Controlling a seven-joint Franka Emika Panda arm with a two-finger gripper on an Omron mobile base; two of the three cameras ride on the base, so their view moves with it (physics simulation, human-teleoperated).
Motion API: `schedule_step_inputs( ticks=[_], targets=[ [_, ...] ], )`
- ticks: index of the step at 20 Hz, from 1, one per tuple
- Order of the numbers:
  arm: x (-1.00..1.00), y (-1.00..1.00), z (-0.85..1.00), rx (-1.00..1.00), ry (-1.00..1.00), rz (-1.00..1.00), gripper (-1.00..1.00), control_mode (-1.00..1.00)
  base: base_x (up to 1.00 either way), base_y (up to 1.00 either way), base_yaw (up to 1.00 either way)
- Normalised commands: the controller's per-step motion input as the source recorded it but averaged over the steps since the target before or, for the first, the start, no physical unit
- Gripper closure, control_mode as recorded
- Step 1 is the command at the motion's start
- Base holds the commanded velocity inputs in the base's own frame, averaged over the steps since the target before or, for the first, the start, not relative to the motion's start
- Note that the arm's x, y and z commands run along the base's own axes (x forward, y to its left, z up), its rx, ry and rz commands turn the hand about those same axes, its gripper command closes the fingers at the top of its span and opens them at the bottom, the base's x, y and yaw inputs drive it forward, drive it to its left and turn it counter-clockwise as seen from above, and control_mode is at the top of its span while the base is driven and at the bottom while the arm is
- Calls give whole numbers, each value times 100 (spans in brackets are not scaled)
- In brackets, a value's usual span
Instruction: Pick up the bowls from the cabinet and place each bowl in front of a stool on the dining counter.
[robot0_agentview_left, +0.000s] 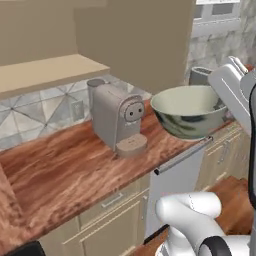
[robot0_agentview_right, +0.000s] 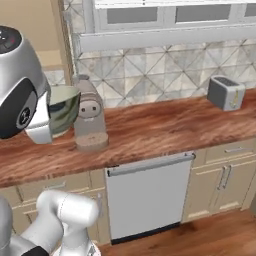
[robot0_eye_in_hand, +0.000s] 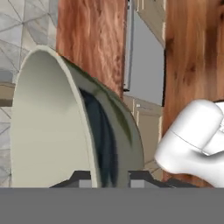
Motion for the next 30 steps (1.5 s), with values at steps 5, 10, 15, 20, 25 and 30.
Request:
schedule_step_inputs(
  ticks=[5,10,15,20,25,30],
  targets=[
    [0,0,0,0,0,0,100,100,-67,0,-91],
    [0,0,0,0,0,0,100,100,-65,0,-89],
    [0,0,0,0,0,0,100,100,-44,0,-94],
    [0,0,0,0,0,0,100,100,-2,0,-95],
    [0,0,0,0,0,0,100,100,16,-1,-83],
    [0,0,0,0,0,0,100,100,91,-8,-46]
  ],
)
